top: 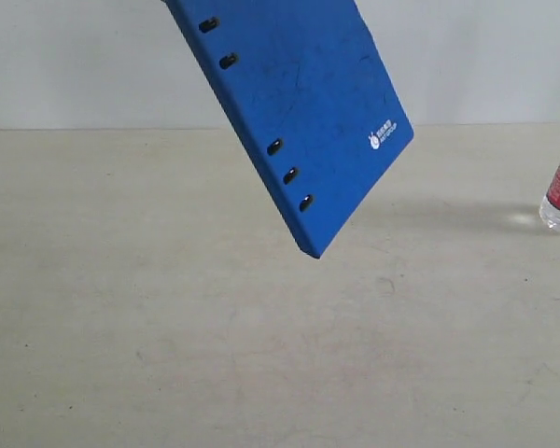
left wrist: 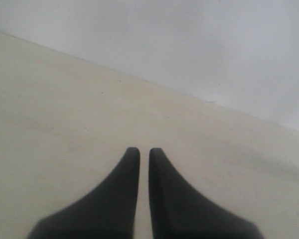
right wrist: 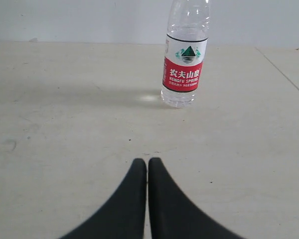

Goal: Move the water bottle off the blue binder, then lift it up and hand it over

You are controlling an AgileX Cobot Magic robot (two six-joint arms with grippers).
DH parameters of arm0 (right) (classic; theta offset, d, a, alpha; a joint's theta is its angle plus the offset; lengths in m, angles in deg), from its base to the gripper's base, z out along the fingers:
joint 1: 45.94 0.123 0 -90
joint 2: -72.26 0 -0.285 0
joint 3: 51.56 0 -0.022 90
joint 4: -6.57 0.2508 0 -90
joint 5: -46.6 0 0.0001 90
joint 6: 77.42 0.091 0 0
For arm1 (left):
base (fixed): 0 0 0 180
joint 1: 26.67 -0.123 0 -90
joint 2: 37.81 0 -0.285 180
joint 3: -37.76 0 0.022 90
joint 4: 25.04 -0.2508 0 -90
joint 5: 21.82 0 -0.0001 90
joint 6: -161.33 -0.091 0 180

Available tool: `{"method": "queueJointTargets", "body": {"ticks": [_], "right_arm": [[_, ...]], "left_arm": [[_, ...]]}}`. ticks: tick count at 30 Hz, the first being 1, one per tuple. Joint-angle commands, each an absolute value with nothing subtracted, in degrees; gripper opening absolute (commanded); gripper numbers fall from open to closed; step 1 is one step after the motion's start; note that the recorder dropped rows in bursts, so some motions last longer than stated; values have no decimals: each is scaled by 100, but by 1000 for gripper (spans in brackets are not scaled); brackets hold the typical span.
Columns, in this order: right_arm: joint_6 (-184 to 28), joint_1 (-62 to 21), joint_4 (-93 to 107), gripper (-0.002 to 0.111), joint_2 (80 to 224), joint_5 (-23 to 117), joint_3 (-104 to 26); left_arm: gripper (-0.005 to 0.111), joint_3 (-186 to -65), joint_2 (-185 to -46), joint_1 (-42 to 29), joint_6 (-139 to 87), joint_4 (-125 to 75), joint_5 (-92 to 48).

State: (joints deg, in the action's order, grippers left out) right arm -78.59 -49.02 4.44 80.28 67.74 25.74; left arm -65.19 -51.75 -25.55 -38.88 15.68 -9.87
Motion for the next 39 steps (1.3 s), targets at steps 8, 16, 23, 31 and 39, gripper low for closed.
{"method": "queueJointTargets", "body": {"ticks": [8, 16, 23, 31, 39], "right_arm": [[-7841, -4923, 464, 0, 8005, 6734, 2566], [-7842, -4923, 475, 0, 8005, 6734, 2566], [-7842, -4923, 474, 0, 8005, 6651, 2566], [-7842, -4923, 474, 0, 8005, 6651, 2566], [-7842, -4923, 474, 0, 8005, 6651, 2566]], "left_arm": [[7, -6502, -5125, -2545, -3832, 1607, -995], [7, -6502, -4560, -2879, -3924, 1538, -978], [7, -6502, -4560, -3224, -3961, 1499, -2507], [7, -6502, -4560, -3211, -4045, 1485, -3047], [7, -6502, -4566, -2846, 923, -3152, -1351]]}}
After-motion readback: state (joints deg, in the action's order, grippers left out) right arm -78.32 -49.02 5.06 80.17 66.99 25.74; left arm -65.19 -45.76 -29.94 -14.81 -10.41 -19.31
